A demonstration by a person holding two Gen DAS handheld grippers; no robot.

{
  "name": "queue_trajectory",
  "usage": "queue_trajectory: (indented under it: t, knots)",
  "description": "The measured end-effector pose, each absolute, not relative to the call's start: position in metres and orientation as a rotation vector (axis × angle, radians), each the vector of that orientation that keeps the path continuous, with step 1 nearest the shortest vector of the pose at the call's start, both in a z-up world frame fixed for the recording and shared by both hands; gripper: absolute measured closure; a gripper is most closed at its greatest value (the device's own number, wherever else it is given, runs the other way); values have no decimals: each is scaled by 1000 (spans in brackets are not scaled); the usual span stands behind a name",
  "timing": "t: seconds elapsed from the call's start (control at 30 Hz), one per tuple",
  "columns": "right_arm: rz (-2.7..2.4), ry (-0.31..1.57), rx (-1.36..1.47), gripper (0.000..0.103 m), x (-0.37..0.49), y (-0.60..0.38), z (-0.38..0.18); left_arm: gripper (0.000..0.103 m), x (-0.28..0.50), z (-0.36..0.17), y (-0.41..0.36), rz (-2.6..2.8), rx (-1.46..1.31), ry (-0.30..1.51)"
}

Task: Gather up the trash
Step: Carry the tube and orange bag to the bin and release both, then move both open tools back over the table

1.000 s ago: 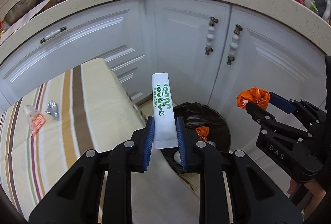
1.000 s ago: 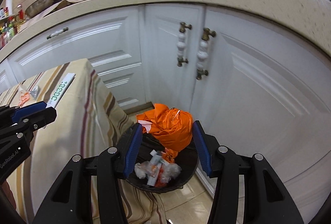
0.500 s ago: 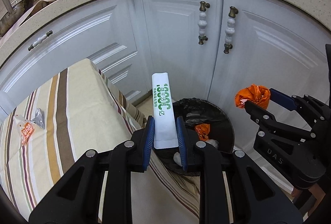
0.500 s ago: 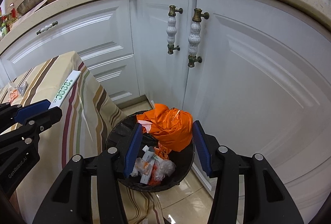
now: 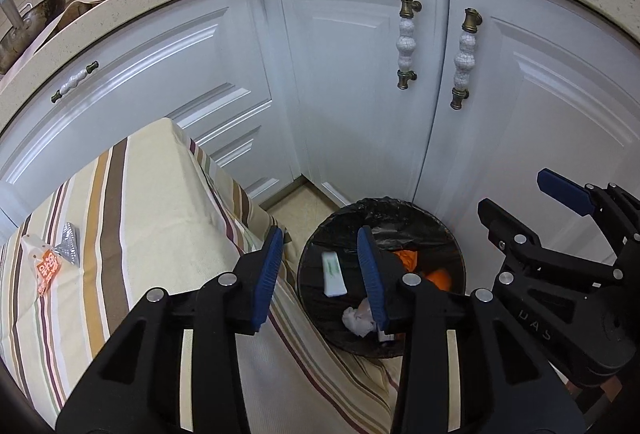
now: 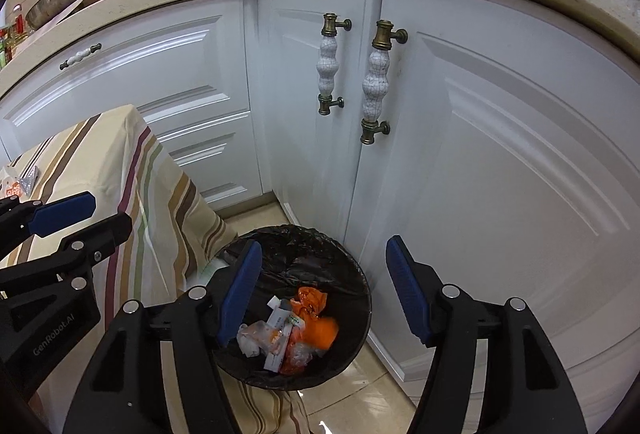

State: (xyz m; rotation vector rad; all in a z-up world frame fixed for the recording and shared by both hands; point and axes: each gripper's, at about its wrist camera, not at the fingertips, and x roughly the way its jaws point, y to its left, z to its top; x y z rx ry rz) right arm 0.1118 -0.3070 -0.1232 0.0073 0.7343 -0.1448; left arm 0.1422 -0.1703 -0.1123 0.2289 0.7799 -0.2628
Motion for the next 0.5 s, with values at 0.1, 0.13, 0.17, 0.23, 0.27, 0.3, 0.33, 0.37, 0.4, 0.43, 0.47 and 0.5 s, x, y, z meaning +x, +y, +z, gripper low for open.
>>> queue_trajectory:
  t: [0.1,0.13,0.17,0.23,0.27,0.3,0.33,0.37,0.4,0.43,0.47,0.5]
  knots:
    - [-147,733,9,40,109,-306,-122,56,141,-110,-166,-258,223,776]
    - [-147,733,8,40,109,-305,-122,54,140,-109,-164,-256,216,776]
    - [-147,734,8,40,108,-304,-121,53,140,-108,-162,-253,211,775]
    - [-145,734,8,40,108,-303,-121,50,139,-106,-157,-244,205,772]
    - [-142,734,9,40,107,-301,-120,50,139,-104,-154,-237,201,769]
    - [-138,734,8,40,107,-300,-120,50,139,-103,-152,-234,200,768]
    - [-135,734,7,40,107,-298,-119,50,138,-102,-149,-230,198,767]
    - [-133,733,5,40,107,-296,-118,49,138,-100,-146,-226,196,766]
    - [-130,733,3,40,107,-294,-118,49,137,-99,-143,-220,192,765]
    - [-125,731,1,40,106,-291,-116,48,136,-97,-139,-214,187,764]
    - [-121,730,0,40,106,-289,-115,48,136,-96,-135,-207,180,764]
    - [-116,730,-2,39,106,-286,-114,44,134,-94,-129,-198,173,762]
